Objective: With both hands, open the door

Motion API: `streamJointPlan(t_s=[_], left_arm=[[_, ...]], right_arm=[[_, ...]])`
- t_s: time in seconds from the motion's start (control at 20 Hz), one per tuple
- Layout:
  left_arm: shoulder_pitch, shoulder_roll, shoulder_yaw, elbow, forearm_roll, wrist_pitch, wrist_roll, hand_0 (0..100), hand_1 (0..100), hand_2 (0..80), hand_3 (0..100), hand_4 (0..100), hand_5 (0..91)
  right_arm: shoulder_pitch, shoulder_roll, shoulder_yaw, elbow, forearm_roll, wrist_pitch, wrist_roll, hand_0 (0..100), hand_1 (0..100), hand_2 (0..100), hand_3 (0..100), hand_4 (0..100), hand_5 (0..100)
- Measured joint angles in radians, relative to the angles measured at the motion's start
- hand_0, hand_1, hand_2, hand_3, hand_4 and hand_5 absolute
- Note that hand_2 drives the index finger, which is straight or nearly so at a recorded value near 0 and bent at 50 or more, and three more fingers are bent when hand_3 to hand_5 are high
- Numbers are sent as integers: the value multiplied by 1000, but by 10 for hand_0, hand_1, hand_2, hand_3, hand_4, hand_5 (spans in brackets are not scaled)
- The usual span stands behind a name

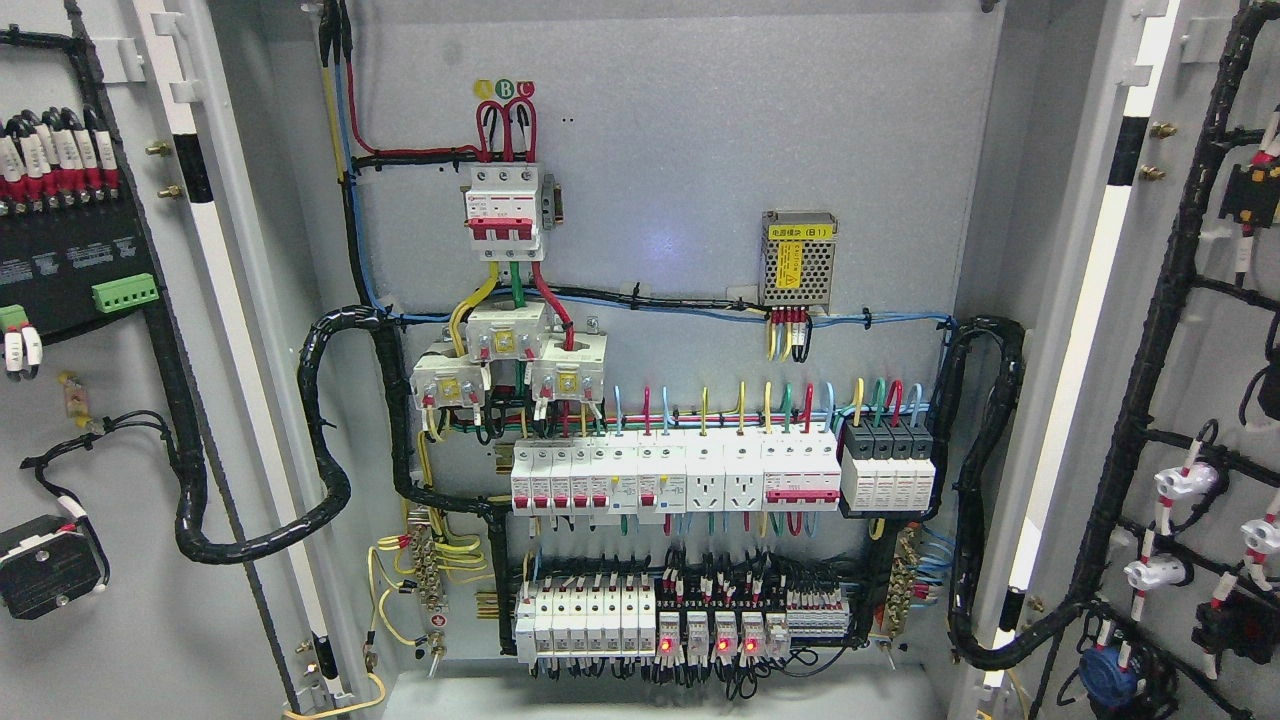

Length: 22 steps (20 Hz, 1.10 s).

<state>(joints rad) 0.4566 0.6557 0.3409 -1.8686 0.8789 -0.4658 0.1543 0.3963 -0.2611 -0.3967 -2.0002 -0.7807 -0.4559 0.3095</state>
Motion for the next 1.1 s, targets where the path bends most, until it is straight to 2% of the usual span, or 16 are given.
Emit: streamJointPlan(t_s=[0.55,1.1], left_arm=[[2,14,8,23,23,0,1,0,0,0,0,0,0],[24,24,9,-2,28,0,3,0,0,0,0,0,0]], right_arm=[[26,3,-45,6,-4,-1,2,191,0,0,0,0,0],[44,3,-78,11,-88,-1,2,191,0,0,0,0,0]])
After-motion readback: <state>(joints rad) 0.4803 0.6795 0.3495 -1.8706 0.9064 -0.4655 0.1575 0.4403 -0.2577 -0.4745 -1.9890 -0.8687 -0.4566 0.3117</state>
